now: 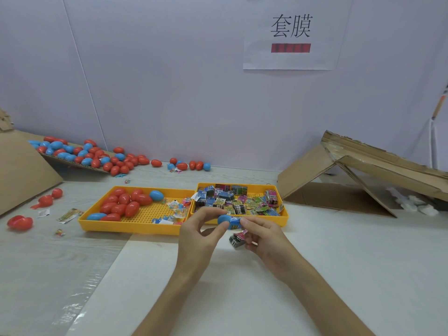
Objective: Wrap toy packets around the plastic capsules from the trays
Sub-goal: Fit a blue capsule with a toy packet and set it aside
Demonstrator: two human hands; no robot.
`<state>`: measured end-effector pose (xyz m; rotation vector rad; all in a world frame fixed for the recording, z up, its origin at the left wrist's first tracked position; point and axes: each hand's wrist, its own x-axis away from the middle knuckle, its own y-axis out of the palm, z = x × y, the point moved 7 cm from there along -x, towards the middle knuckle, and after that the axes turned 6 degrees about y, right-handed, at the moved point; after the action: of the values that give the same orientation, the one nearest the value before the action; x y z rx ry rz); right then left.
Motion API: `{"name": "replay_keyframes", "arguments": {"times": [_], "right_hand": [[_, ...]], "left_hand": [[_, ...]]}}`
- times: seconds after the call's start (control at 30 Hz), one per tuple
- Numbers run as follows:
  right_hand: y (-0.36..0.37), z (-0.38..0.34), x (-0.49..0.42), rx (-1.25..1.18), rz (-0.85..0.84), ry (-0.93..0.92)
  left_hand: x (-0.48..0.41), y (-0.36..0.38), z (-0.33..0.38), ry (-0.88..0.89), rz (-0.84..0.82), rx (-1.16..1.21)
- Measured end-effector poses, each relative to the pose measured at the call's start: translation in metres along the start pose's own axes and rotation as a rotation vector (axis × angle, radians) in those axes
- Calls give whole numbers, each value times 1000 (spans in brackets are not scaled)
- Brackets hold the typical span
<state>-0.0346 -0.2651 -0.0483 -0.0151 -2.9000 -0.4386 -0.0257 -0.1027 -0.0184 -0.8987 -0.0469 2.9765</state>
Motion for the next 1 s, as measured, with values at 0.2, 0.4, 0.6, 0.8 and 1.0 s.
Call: {"name": "replay_keyframes", "arguments": {"times": [0.2,0.4,0.6,0.8,1.0], "right_hand": [[1,2,1,-6,-6,25],[2,1,2,-35,-27,35],[5,2,3,-53,-81,52],[4,2,1,-1,-74,37],[2,4,-1,0,-34,35]], "left_hand": [[0,0,3,18,-2,-21],[1,1,4,6,-10,-23],[1,1,3,3,-15,-32],[1,1,3,1,-15,-48],[2,1,3,3,-10,-81]]}}
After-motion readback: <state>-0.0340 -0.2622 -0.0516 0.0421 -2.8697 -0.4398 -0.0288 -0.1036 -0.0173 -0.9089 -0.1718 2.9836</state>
